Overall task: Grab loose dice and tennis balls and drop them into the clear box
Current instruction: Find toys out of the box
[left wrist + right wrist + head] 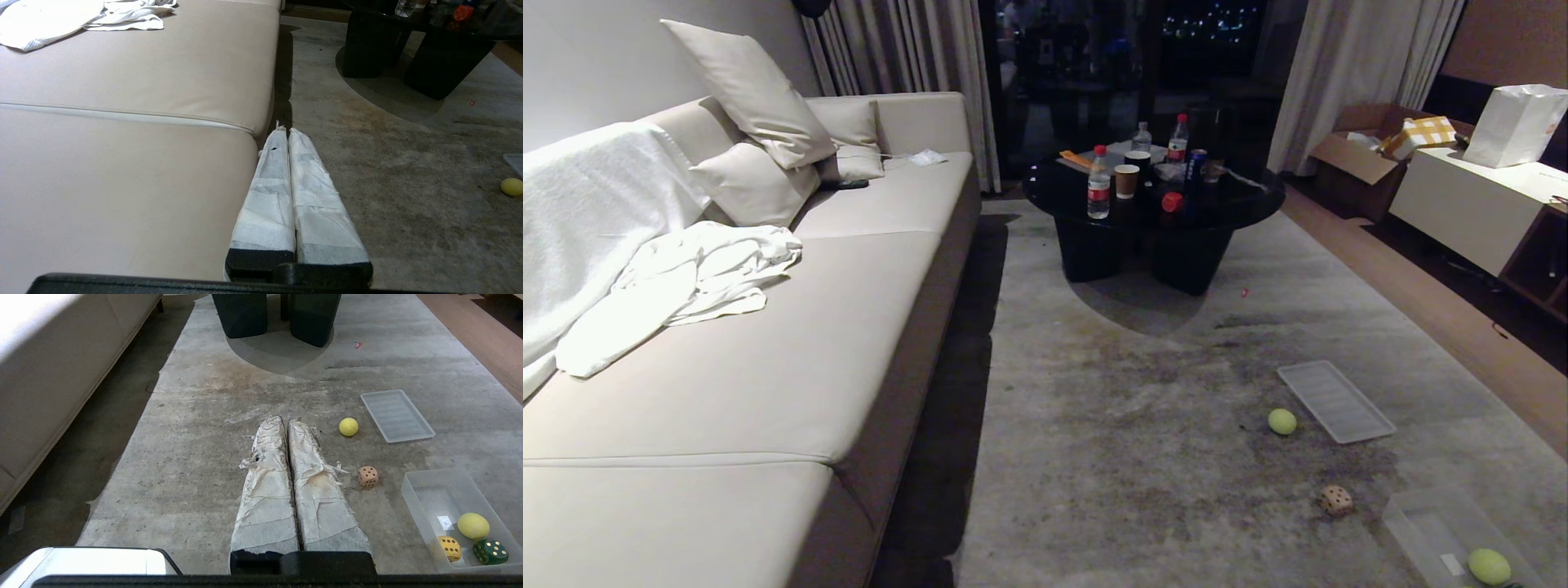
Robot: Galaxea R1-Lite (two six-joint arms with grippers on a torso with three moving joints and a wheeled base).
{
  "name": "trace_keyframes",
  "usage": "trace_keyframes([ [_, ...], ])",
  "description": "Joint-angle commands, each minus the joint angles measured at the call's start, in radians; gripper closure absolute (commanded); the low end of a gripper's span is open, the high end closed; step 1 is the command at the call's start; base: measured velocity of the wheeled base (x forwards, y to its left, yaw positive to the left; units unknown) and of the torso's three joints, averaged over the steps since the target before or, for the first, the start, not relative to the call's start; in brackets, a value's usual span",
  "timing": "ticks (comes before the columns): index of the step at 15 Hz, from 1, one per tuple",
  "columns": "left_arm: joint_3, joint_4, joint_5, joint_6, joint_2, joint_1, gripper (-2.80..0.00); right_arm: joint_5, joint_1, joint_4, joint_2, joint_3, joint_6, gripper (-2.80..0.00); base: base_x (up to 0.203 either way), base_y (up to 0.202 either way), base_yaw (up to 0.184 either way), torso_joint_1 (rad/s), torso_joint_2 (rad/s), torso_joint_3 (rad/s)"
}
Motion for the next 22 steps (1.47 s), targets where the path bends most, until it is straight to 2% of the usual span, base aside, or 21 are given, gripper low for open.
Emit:
trace_keyframes([
  [1,0.002,0.000,0.000,-0.001,0.002,0.000,0.00,0.001,0.000,0.000,0.000,0.000,0.001,0.00,0.000,0.000,0.000,0.000,0.00,0.000],
  [8,0.002,0.001,-0.007,0.014,0.002,0.000,0.00,0.001,0.000,0.000,0.000,0.000,0.002,0.00,0.000,0.000,0.000,0.000,0.00,0.000],
  [22,0.002,0.001,-0.001,-0.008,0.002,0.000,0.00,0.001,0.000,0.000,0.001,0.001,0.001,0.00,0.000,0.000,0.000,0.000,0.00,0.000],
])
